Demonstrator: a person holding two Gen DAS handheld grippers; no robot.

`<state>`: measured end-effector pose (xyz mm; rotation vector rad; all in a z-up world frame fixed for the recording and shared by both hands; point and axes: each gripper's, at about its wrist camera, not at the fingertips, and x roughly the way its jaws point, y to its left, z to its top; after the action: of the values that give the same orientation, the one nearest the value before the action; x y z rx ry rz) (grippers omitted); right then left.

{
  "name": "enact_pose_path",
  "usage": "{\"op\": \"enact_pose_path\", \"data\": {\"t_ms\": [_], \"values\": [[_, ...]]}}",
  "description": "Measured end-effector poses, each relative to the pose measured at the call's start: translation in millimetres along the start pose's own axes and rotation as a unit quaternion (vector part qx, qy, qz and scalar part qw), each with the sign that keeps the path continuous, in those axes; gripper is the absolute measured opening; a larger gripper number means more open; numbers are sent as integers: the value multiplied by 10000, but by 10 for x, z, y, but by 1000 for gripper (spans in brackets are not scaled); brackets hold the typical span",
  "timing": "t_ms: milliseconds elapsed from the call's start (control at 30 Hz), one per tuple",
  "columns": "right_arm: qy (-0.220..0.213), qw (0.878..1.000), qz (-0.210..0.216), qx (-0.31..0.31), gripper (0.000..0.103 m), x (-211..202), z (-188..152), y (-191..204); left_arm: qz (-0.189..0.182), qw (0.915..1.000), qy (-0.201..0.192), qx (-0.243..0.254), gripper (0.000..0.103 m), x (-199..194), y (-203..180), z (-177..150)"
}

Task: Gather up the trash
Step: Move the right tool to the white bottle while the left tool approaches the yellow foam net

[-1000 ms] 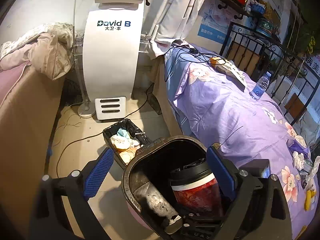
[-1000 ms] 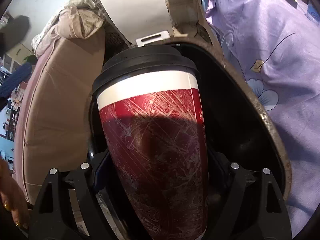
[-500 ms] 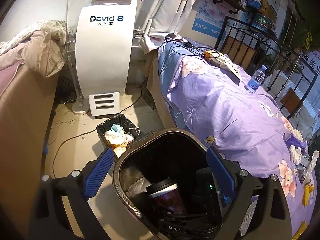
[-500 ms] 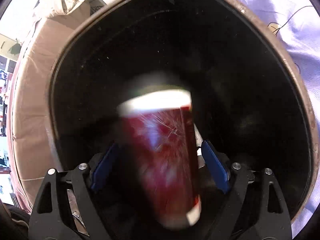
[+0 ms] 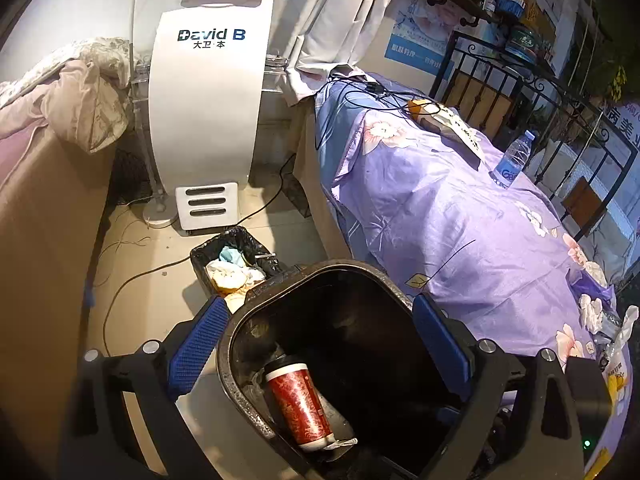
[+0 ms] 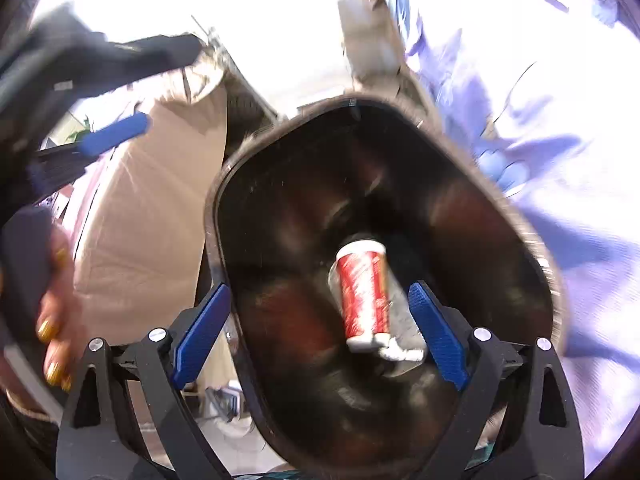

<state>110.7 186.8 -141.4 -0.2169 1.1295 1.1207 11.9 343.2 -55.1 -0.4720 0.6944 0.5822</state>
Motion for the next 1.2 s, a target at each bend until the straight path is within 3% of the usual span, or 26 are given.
{"op": "enact_pose_path", "data": {"t_ms": [200,333,633,800,900,1100,1200], "values": [[-673,9976,87,108,90,-514,-225,-33,-121,9998,99,125,92,47,-187,-17],[-1110,9936,-69,176,90,-890,-376,-111,-329,9984,230,394,92,89,-472,-99],[-1962,9729,-1009,695,90,-1733,-843,-553,-1234,9822,532,1316,92,147,-1462,-407],[-2173,9564,-1505,1241,90,-2189,-1105,-913,-1797,9604,808,1970,92,149,-2078,-677],[-2162,9438,-1997,1503,90,-2390,-1286,-1135,-2137,9415,990,2410,92,126,-2441,-881],[-2037,9238,-2484,2082,90,-2707,-1736,-1715,-2709,9016,1268,3124,92,51,-3064,-1274],[-1865,9171,-2790,2153,90,-2871,-1890,-1979,-2870,8874,1333,3353,92,29,-3314,-1396]]}}
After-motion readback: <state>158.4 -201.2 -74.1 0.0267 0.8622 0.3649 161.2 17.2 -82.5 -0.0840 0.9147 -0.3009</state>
